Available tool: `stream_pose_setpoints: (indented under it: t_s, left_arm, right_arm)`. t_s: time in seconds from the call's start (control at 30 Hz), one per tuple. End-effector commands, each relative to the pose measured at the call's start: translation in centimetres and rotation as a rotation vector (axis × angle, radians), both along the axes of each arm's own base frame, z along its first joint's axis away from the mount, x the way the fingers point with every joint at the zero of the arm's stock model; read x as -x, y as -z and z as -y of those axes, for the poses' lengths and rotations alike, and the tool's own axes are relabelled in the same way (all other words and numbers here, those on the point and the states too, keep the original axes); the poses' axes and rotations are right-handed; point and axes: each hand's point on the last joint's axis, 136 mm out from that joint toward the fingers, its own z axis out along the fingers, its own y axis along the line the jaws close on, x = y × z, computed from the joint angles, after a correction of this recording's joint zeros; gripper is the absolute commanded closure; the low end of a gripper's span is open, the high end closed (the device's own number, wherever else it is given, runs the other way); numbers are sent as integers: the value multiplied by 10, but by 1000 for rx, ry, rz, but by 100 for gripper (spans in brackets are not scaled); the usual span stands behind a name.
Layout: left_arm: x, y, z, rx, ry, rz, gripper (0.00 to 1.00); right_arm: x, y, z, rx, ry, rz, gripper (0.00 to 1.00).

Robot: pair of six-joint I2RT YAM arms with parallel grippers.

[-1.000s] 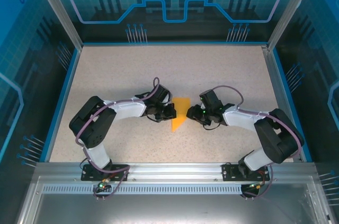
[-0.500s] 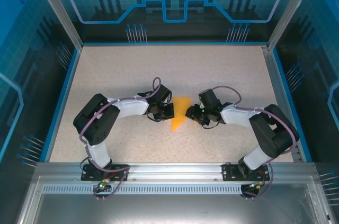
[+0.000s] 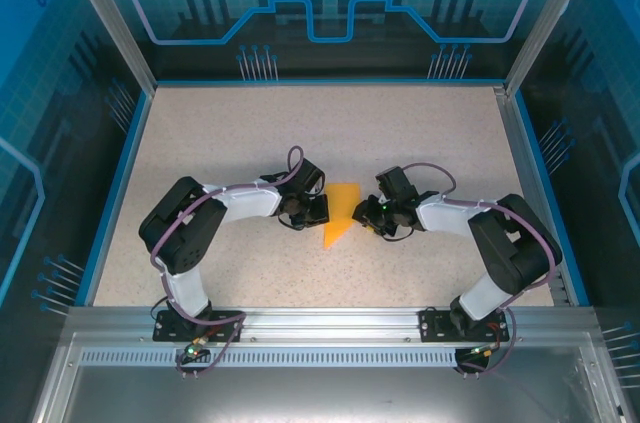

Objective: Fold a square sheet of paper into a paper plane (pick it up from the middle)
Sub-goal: Fourth fold the wing at the center of the table.

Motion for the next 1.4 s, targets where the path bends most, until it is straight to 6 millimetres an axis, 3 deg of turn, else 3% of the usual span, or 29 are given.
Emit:
stream_pose_setpoints:
  t_s: [0.0, 0.33, 0.7, 1.0, 1.37]
  left_arm:
    - [14, 22, -19, -106, -20, -65, 98]
    - [15, 24, -20, -107, -19, -68, 98]
    - [16, 25, -18, -99, -15, -74, 98]
    - [17, 25, -17, -92, -13, -76, 98]
    - [17, 26, -17, -92, -13, -77, 98]
  right_arm:
    - [-18, -12, -13, -52, 3, 76, 68]
    - [-18, -19, -6, -17, 29, 107, 68]
    - [-21, -10, -12, 4, 8, 72, 68]
    - [-21, -1, -5, 66, 23, 39, 67]
    - [-20, -3, -7, 61, 13, 49, 66]
